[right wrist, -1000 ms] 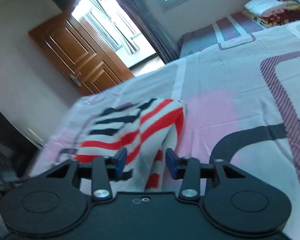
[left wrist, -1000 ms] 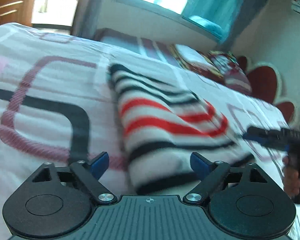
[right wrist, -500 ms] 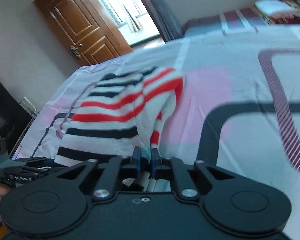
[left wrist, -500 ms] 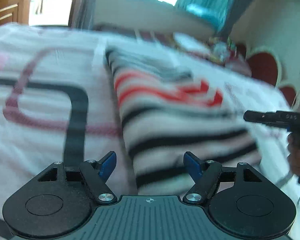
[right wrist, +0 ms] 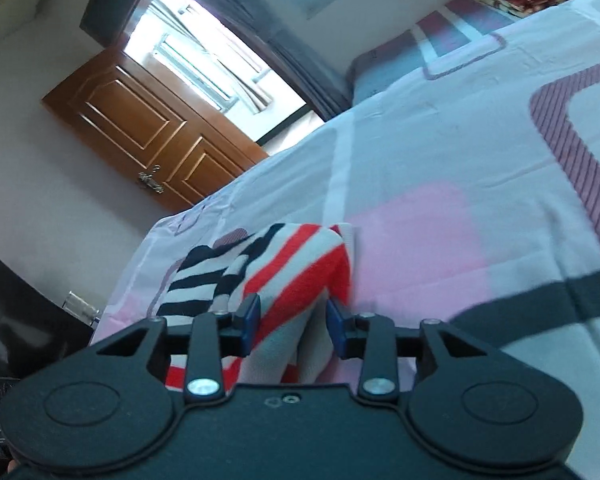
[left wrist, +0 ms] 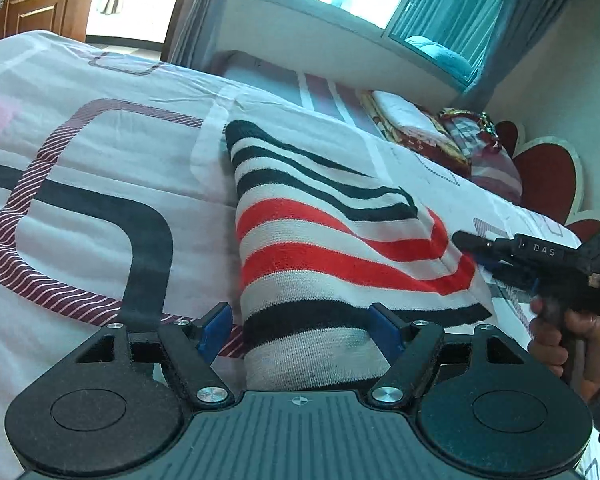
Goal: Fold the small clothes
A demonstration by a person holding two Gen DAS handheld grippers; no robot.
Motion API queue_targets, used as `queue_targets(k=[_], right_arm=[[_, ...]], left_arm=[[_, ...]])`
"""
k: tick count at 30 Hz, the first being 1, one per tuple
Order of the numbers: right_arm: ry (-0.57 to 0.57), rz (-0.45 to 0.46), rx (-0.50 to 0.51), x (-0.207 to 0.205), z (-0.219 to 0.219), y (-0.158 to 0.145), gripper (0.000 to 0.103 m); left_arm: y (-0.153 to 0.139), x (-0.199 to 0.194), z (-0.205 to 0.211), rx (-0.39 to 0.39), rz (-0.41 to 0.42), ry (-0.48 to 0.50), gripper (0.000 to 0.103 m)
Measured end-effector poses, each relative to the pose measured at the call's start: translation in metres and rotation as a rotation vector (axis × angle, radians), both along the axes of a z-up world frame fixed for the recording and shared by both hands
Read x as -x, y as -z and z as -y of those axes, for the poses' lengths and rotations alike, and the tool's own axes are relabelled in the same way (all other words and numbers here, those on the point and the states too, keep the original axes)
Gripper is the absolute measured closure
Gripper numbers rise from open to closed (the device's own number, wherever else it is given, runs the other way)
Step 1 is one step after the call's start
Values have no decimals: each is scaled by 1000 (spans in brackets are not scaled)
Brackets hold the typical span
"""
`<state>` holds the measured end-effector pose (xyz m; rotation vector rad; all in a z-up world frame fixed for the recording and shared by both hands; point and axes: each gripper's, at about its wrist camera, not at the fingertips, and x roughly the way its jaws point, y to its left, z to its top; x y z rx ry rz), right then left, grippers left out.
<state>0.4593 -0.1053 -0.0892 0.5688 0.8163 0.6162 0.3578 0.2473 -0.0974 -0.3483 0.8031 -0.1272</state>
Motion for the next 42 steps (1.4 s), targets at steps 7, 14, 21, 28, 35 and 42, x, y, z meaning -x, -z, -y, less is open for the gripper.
queue_targets(k=[7,14,21,28,35,42], right_arm=[[-24,324,297,6,-23,-27,98],[-19,155,165,5,1,-22,48],[-98,3,168,-9,-16,-22,69],[-184,366,361,17,-41,-39,95],[-173,240,453,4,-38,-16,83],[-159,234,361,53,-26,-50,79]], left_arm=[[7,-6,7,-13,-24,-9,28],[3,-9,14,-40,-25,11,28],[3,-8,16,-30,-27,-12,28],[9,-8,18,-27,-37,-26,28],[5,-7,20,-48,-54,-52,21],[0,1,31,-95,-51,-47,21]])
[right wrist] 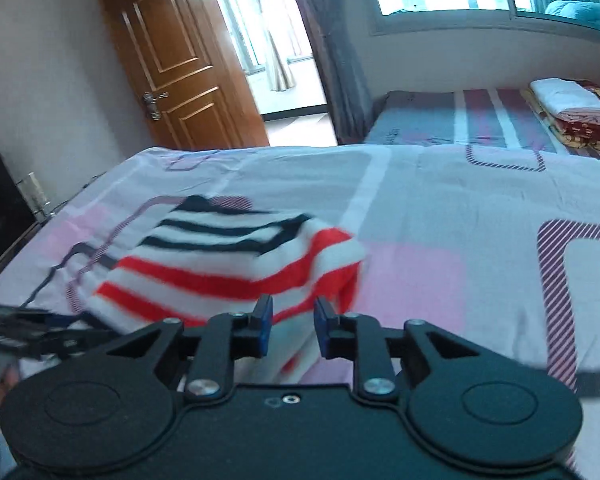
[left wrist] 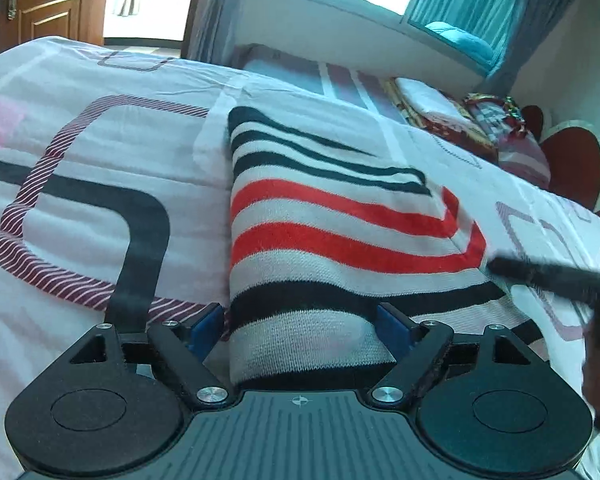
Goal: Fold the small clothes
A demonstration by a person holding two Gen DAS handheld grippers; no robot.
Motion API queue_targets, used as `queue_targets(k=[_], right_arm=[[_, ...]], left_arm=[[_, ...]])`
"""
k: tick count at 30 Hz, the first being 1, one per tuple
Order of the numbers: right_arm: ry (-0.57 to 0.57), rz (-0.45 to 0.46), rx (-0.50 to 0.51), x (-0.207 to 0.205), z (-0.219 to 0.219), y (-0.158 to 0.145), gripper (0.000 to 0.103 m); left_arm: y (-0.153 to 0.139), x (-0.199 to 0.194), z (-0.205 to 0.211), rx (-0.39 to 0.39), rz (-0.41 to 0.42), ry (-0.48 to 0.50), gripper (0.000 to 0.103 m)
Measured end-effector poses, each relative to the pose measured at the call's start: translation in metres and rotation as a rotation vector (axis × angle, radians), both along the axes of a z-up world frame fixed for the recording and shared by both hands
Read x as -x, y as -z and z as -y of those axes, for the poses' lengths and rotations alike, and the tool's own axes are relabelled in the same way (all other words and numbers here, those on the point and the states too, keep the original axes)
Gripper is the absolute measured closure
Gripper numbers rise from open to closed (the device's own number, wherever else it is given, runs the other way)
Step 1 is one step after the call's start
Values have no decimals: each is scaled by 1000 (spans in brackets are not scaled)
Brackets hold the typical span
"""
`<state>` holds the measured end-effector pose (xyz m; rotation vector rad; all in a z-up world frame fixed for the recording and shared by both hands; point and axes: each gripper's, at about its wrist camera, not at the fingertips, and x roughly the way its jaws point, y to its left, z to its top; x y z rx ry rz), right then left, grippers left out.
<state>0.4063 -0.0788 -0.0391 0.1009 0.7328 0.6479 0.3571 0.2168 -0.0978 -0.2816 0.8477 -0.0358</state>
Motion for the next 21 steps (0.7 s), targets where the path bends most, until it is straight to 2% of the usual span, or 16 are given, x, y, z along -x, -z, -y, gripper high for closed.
queue_targets(k=[1,3,6,9,13,16,17,18,19,20,21], right_arm=[[-19,-15,1,7,-4,2,80],[-2,-46,139,10,-17,18,77],[56,-79,92,13,-11,8,79],[35,8,103,38,-9,-15,78],[54,40,124,63,-2,-33,77],[80,62,118,87,5,-55,62],[88,74,113,98,7,-62,49],[100,87,107,110,10,-70,36],[113,96,92,123,14,-79,32],[120,96,76,134,18,-86,23],[122,87,76,145,19,-92,16]], left_arm=[[1,1,1,5,-4,-5,21],[-2,6,3,-3,-5,-16,21],[-12,23,8,-46,10,-3,21],[-24,43,12,-65,30,-3,21],[-50,80,18,-91,84,-10,21],[-74,117,24,-115,139,-7,21],[-81,130,26,-133,154,-19,21],[-89,145,29,-147,163,-41,14],[-97,158,31,-151,170,-58,4],[-103,173,33,-149,191,-69,0],[-109,187,33,-145,209,-81,0]])
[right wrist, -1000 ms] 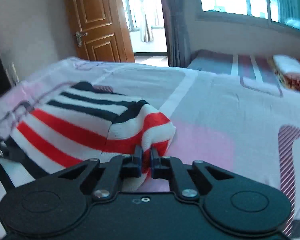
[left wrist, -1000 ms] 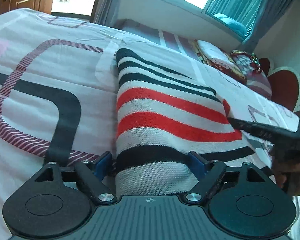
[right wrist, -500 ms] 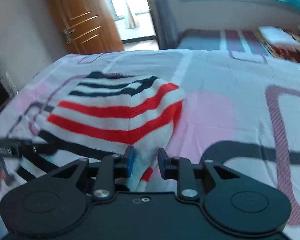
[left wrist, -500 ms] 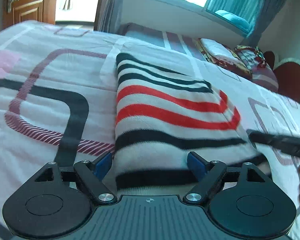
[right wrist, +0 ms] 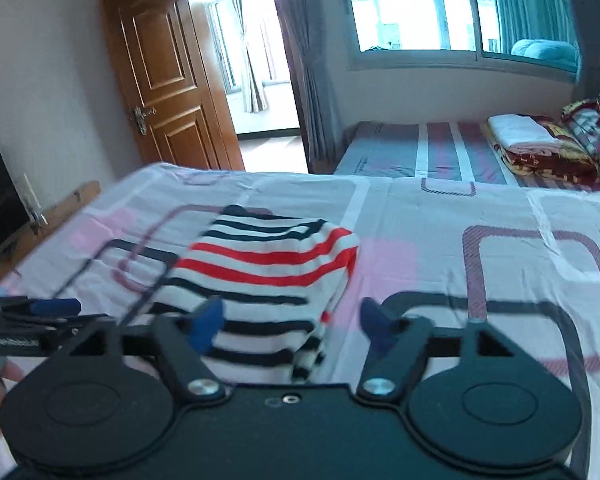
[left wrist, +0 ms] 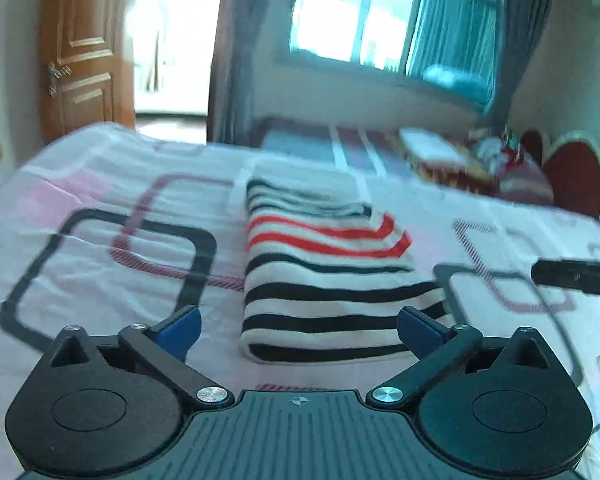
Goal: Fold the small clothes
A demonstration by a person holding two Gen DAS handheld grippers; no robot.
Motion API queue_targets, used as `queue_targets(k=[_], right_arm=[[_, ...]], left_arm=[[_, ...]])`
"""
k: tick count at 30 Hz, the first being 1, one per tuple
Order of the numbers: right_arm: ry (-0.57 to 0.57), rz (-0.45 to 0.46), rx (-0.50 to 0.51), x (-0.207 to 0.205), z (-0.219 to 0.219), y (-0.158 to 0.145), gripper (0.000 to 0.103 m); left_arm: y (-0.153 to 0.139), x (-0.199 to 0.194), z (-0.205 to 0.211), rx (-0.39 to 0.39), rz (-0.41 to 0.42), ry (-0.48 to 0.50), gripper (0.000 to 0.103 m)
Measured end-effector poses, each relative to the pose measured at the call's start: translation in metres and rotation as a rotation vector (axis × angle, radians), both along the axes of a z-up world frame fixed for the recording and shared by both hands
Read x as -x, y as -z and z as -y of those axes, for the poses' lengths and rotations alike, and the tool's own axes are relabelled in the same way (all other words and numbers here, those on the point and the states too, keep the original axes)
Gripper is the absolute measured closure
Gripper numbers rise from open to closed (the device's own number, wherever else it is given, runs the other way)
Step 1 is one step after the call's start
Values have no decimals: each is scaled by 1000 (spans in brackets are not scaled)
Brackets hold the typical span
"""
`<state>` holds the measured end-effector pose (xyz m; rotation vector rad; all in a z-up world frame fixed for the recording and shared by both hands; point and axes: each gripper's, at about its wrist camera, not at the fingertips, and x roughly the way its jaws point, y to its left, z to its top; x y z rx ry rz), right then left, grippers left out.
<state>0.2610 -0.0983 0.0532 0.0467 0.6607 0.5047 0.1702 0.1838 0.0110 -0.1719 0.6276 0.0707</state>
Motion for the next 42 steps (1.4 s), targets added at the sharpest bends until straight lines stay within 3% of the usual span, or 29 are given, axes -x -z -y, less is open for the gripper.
queue_targets(k=[3,10,14,23,42], right_arm=[[29,24,19,39,4,-19,1],[138,91,57,134,3,-22,1],[175,90,24,160,8,-20,1],[207,180,56,180,4,-41,1],[212,213,105,181,-5,-43,1]], left_arm=[[-10,39,1,13,13,-36,0],[-23,105,14,21,34,-44,0],[-31,126,26,-9,60,-14,0],[-44,140,38,-18,88,7,0],[-53,133,48,-45,94,43,0]])
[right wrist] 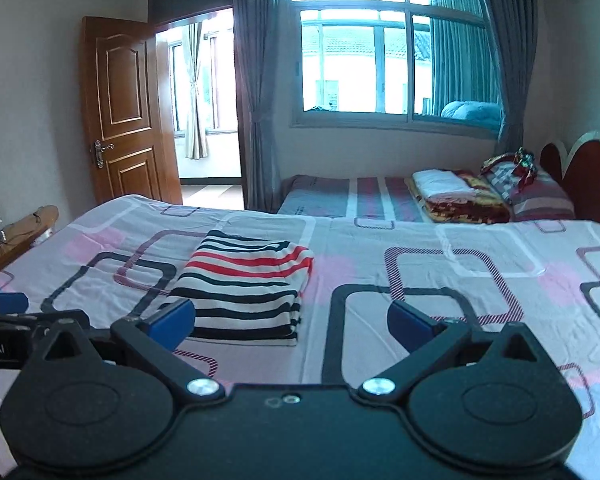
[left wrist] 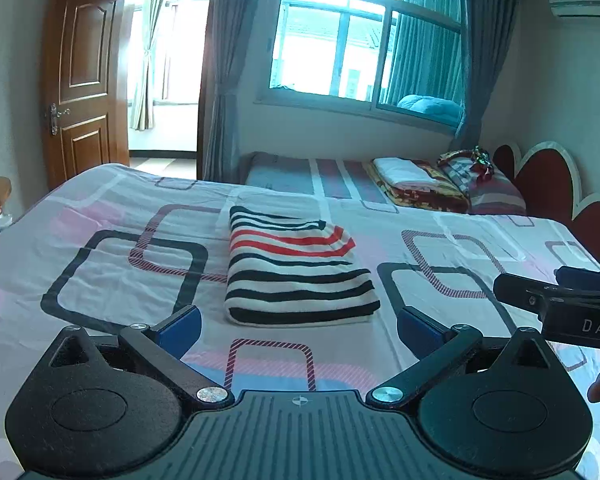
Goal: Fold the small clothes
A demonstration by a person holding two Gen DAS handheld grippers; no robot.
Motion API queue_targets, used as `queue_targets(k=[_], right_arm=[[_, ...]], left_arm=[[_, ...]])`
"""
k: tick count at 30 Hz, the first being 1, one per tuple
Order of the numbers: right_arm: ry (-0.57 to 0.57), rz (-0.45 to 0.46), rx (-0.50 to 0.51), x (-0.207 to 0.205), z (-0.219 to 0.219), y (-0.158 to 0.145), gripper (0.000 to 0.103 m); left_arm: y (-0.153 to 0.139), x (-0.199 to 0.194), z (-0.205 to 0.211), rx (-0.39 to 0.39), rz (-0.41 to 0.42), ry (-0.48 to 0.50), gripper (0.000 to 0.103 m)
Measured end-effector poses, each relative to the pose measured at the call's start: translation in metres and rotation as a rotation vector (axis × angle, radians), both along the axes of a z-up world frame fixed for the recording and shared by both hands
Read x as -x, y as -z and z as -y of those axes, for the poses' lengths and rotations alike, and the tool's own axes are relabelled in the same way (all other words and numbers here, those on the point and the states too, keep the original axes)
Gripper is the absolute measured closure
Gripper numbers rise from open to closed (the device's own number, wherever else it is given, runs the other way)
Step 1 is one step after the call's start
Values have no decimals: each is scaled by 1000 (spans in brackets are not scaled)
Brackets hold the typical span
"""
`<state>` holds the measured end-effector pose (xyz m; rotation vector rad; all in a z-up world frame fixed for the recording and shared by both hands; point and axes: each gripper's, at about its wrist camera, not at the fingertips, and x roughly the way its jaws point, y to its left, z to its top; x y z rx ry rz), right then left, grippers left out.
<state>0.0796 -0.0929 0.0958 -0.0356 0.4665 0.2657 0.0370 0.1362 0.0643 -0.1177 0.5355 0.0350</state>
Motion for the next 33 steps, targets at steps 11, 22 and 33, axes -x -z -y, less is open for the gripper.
queue_targets(k=[11,22,33], right_arm=[[5,-3,3,-3,3,0,1],[5,5,9,-4,2,2,1],[3,7,11,-4,2,2,1]], left_arm=[[-1,0,0,3,4,-2,0],[-1,-1,-1,-3,10,7,0],[-2,2,-1,-3,15,9,0]])
